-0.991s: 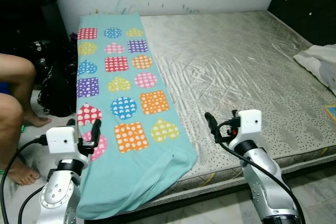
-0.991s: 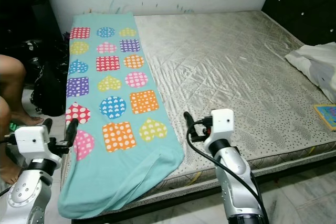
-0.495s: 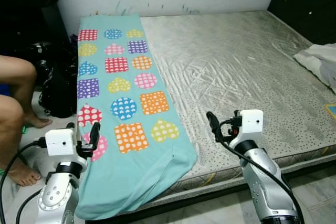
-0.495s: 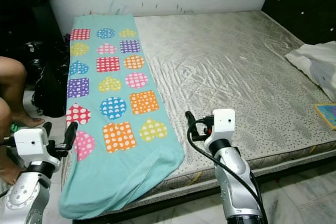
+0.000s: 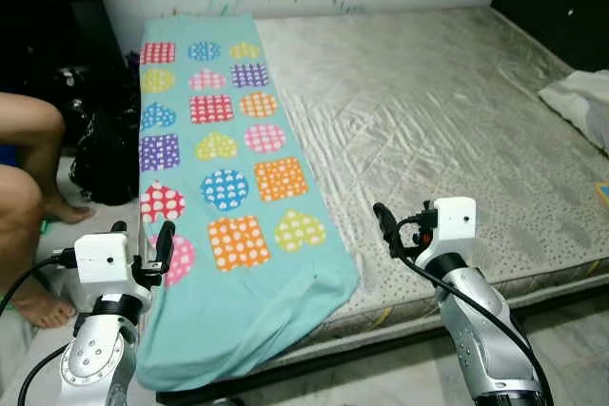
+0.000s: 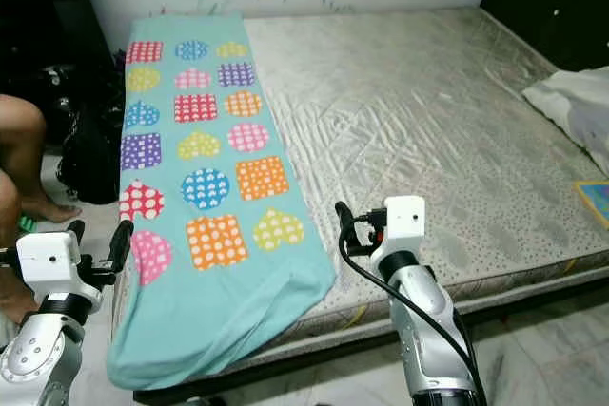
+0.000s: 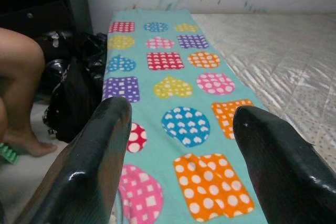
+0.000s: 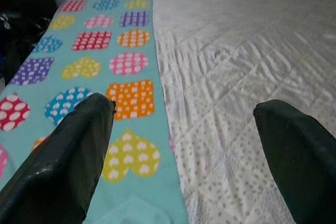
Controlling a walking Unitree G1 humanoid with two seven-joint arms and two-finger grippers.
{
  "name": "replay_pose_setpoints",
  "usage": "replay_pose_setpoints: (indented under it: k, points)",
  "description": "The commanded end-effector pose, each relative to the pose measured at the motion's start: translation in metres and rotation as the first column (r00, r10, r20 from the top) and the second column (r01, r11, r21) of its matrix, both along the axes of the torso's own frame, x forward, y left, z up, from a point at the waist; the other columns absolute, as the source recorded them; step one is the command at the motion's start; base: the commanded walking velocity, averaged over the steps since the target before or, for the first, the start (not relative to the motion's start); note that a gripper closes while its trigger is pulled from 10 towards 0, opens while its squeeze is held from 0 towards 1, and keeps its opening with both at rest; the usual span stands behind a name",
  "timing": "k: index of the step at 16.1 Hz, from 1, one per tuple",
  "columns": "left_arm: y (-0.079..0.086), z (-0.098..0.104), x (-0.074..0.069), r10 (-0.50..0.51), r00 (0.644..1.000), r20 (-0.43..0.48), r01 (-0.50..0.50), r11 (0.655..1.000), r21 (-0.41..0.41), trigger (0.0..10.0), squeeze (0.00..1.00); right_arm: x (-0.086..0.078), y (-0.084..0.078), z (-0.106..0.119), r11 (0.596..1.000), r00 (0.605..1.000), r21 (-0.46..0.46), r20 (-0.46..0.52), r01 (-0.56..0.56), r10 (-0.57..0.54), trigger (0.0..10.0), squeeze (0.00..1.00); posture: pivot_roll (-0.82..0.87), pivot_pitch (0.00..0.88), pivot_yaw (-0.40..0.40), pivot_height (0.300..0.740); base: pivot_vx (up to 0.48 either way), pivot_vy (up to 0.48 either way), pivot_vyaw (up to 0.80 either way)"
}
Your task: Clean up the room
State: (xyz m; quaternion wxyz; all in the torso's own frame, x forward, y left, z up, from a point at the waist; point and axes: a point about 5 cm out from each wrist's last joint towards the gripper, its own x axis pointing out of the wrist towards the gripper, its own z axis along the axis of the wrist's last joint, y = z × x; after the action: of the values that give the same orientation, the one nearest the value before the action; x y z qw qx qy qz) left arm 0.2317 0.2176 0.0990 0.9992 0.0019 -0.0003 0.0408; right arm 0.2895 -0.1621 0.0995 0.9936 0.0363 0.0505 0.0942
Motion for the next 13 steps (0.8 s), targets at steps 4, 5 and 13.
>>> replay_pose_setpoints:
  k: [4,5,13]
  points:
    - [-0.0016,0.0002,0.0004,0.02,1.0,-0.016,-0.02,1.0,-0.007,10.0,0.0,-0.0009,0.0001,0.0053,1.0,1.0,0.0,0.015,-0.013,0.013,10.0,0.0,-0.07,0.153,-0.057,0.649,0.0,0.0,0.0]
    - [-0.0011,0.0002,0.0009,0.023,1.0,-0.017,-0.024,1.0,-0.013,10.0,0.0,-0.0001,0.0007,0.0055,1.0,1.0,-0.004,0.015,-0.016,0.016,10.0,0.0,-0.07,0.153,-0.057,0.649,0.0,0.0,0.0]
    - [0.0063,0.0024,0.0062,0.1,0.995,-0.014,-0.1,0.995,-0.028,10.0,0.0,0.0051,0.0049,0.0086,0.998,0.998,-0.013,0.028,-0.055,0.055,10.0,0.0,-0.07,0.153,-0.059,0.649,0.0,0.0,0.0]
